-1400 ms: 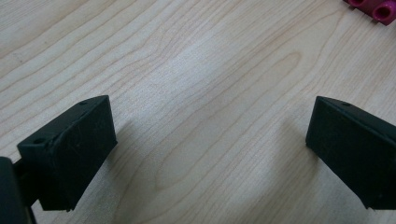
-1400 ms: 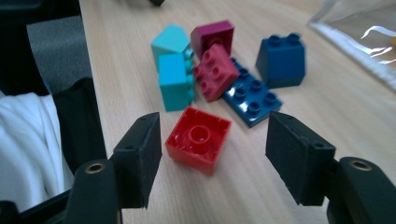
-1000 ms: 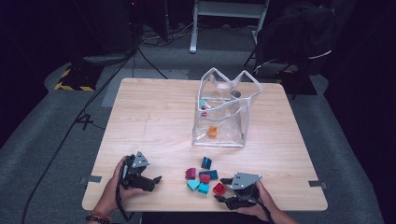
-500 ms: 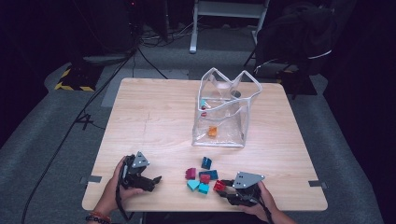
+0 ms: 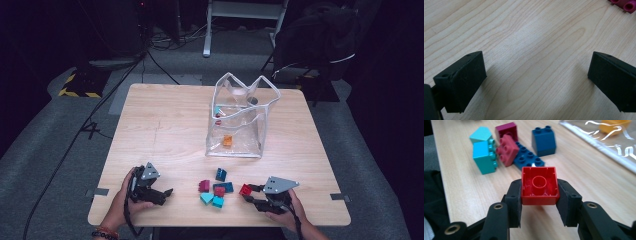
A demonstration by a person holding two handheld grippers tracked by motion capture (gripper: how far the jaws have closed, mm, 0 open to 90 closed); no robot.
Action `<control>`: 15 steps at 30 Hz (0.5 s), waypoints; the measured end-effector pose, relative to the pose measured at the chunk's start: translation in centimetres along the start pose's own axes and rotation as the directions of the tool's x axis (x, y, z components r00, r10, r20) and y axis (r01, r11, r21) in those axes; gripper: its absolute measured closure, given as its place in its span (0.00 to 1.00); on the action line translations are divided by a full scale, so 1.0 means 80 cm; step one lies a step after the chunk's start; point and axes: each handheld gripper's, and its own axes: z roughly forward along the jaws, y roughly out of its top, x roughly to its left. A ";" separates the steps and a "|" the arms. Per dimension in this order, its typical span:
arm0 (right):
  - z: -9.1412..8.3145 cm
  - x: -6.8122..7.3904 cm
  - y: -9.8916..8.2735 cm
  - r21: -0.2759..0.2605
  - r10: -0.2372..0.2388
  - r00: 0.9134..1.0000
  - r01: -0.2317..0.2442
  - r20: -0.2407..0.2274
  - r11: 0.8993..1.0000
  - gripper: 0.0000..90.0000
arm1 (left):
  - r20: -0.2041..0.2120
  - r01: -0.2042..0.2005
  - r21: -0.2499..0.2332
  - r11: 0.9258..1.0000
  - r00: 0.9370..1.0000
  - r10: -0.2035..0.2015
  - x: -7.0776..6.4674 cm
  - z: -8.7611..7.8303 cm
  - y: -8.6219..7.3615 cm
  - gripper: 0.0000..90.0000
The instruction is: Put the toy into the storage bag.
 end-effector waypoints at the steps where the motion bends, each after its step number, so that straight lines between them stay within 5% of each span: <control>1: -0.002 -0.003 0.000 -0.004 0.006 1.000 -0.006 0.005 1.000 0.66 | 0.000 0.000 0.000 1.000 1.000 0.000 0.000 0.000 0.000 0.02; 15: -0.032 -0.033 -0.001 -0.070 0.063 0.994 -0.057 0.086 0.996 0.66 | 0.000 0.000 0.000 1.000 1.000 0.000 0.000 0.000 0.000 0.02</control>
